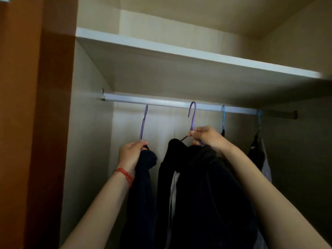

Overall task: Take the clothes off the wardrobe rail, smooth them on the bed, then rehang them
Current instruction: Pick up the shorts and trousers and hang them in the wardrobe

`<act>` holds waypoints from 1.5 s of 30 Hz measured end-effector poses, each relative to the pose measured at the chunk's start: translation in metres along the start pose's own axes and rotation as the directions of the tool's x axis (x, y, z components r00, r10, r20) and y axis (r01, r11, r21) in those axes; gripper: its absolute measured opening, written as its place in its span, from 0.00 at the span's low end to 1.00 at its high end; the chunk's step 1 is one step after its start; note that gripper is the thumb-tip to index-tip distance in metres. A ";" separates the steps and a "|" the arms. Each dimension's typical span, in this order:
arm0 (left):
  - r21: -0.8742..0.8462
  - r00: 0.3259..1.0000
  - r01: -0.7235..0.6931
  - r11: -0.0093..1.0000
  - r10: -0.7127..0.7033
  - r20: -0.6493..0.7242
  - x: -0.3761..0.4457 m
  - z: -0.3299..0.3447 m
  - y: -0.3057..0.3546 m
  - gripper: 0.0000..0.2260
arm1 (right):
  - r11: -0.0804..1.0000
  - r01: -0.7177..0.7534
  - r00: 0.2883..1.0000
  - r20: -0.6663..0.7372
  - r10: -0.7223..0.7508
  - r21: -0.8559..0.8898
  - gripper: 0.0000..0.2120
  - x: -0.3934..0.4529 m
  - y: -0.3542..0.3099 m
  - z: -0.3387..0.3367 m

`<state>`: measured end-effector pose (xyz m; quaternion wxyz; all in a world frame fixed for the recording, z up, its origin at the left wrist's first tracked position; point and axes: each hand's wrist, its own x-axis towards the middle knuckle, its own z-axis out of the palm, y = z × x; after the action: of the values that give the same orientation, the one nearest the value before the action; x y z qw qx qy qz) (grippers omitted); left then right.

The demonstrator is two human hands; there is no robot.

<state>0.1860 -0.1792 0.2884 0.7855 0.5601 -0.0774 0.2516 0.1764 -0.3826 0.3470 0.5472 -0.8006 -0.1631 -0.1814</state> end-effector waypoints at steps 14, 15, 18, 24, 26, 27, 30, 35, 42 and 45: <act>-0.033 0.996 -0.028 0.999 0.031 0.085 0.080 0.015 0.041 0.06 | 1.000 0.030 0.997 -0.067 -0.030 0.008 0.05 0.101 -0.024 -0.002; -0.041 0.997 -0.022 0.999 0.025 0.076 0.083 0.016 0.041 0.06 | 1.000 0.029 0.997 -0.066 -0.028 0.007 0.05 0.107 -0.022 -0.001; -0.053 0.999 0.007 0.999 -0.005 0.046 0.091 0.014 0.035 0.06 | 1.000 0.011 0.997 -0.073 -0.013 -0.025 0.05 0.124 -0.014 0.002; -0.093 0.998 0.057 0.994 -0.060 -0.029 0.095 0.002 0.005 0.07 | 0.998 -0.014 0.998 -0.058 0.011 -0.063 0.06 0.138 0.000 0.004; -0.078 0.998 0.055 0.995 -0.057 -0.026 0.096 0.002 0.005 0.06 | 0.997 -0.004 0.998 -0.064 -0.001 -0.079 0.05 0.139 -0.002 0.004; -0.062 0.998 0.056 0.996 -0.057 -0.020 0.097 0.003 0.005 0.06 | 0.997 0.001 0.998 -0.067 -0.006 -0.074 0.05 0.139 -0.004 0.003; -0.048 0.998 0.066 0.997 -0.066 -0.009 0.101 0.004 0.005 0.05 | 0.999 0.007 0.997 -0.077 -0.011 -0.042 0.06 0.141 -0.011 0.000; -0.034 0.996 0.083 0.996 -0.084 -0.012 0.103 0.003 0.006 0.05 | 0.990 -0.029 0.995 -0.101 0.015 -0.136 0.11 0.153 -0.005 0.001; 0.034 0.993 0.117 0.992 -0.116 -0.034 0.100 0.000 0.010 0.05 | 0.978 -0.079 0.996 -0.053 0.071 -0.195 0.11 0.142 0.025 0.007; 0.135 0.993 0.118 0.984 -0.114 -0.043 0.096 -0.001 0.016 0.02 | 0.971 -0.112 0.993 -0.058 0.102 -0.209 0.16 0.128 0.021 0.006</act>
<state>0.2609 -0.1444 0.3403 0.7597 0.6118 -0.0132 0.2200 0.2998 -0.3765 0.3880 0.4713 -0.8576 -0.0867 -0.1868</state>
